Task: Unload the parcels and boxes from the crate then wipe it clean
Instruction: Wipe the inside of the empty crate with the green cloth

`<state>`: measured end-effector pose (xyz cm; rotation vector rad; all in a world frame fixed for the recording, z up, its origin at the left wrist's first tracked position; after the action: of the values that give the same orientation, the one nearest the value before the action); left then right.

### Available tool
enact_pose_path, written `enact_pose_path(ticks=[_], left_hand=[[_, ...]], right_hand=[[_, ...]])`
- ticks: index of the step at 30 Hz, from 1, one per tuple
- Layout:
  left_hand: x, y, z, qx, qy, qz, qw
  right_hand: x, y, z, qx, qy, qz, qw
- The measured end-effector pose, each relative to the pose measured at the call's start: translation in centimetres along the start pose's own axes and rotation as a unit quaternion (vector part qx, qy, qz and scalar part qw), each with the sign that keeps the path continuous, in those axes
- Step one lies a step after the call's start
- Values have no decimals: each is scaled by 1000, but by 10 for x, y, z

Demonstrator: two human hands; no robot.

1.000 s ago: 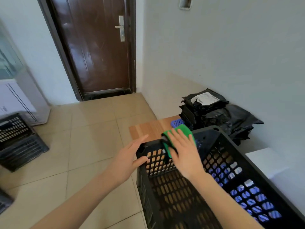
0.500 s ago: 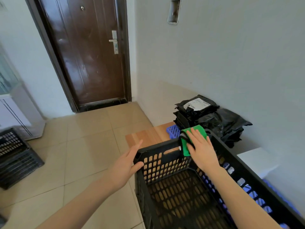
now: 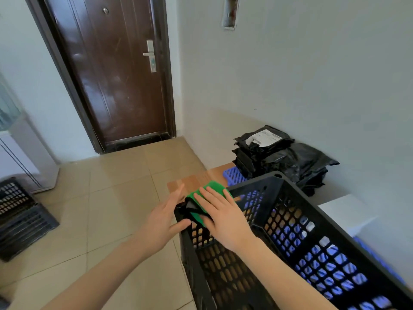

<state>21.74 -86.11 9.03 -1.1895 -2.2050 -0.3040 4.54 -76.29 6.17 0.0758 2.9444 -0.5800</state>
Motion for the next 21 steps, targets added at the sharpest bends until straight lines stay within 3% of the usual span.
enact_pose_path(ticks=[2, 7, 11, 21], left_hand=[[-3, -7, -5, -16, -11, 8, 1000], [-5, -47, -8, -53, -36, 72, 995], [6, -93, 11, -42, -29, 123, 991], [31, -188, 53, -126, 9, 271, 954]], right_hand=[[13, 0, -3, -8, 28, 21, 999], [57, -3, -11, -34, 87, 170, 981], [86, -7, -23, -39, 132, 278, 951], [116, -9, -37, -32, 189, 460, 867]])
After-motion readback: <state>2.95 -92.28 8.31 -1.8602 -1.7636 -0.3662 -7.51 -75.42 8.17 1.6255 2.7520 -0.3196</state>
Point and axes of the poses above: each hand's wrist, its own y-axis away from the middle knuckle, its own z-axis out of the palm, x = y × z, the point moved 1 cm from there along -y, towards the middle knuckle
